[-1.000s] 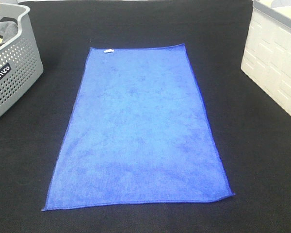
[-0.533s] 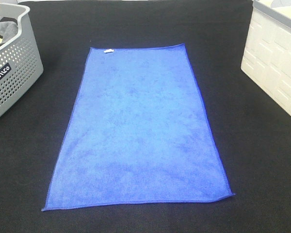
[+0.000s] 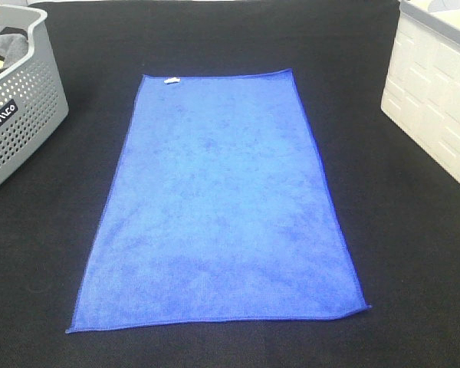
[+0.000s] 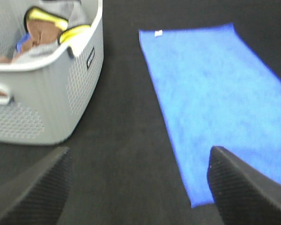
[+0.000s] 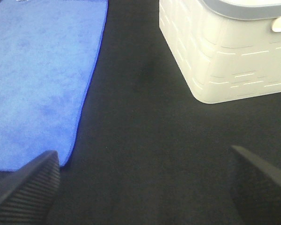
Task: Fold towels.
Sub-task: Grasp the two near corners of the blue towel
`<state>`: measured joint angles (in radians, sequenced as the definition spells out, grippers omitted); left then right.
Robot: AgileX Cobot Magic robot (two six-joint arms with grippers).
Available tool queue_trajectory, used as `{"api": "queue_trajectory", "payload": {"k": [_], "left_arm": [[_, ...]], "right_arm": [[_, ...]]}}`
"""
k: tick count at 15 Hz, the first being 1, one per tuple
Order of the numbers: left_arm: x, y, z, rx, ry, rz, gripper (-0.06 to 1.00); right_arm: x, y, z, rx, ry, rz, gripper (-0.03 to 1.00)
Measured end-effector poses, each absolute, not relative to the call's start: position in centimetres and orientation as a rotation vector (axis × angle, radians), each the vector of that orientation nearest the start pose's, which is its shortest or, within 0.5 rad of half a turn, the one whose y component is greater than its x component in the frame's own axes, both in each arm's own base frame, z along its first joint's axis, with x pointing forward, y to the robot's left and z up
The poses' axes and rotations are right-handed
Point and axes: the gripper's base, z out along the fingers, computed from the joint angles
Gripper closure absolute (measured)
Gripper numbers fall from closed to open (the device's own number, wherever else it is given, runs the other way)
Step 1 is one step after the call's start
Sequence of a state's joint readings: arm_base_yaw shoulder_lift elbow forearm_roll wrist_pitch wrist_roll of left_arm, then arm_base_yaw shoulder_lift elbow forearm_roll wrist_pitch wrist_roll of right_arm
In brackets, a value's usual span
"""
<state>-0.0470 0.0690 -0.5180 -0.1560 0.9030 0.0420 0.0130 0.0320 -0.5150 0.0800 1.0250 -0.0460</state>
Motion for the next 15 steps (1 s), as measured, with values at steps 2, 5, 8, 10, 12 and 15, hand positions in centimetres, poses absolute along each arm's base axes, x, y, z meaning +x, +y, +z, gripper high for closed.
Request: {"api": "queue_trajectory", "payload": {"k": [2, 5, 8, 10, 12, 15], "left_arm": [[2.9, -1.4, 30.4, 0.050, 1.920, -0.220, 0.19], [6.6, -2.0, 30.1, -0.010, 2.044, -0.327, 0.19], [10.4, -2.9, 28.5, -0.109, 2.238, -0.477, 0.19], [12.3, -3.3, 27.4, -0.154, 2.333, -0.525, 0.19], [14.6, -3.7, 25.5, -0.171, 2.459, -0.563, 0.19], [17.7, -4.2, 22.4, -0.182, 2.585, -0.621, 0.19]], "right_arm": [[1.5, 0.6, 29.1, -0.025, 2.038, 0.095, 0.07], [5.1, 1.0, 29.4, 0.086, 2.119, 0.202, 0.07], [8.9, 1.4, 28.5, 0.156, 2.248, 0.276, 0.07], [10.6, 1.6, 27.6, 0.185, 2.346, 0.309, 0.07], [12.8, 1.9, 25.9, 0.174, 2.481, 0.332, 0.08], [15.8, 2.6, 23.3, 0.130, 2.633, 0.414, 0.08]]}}
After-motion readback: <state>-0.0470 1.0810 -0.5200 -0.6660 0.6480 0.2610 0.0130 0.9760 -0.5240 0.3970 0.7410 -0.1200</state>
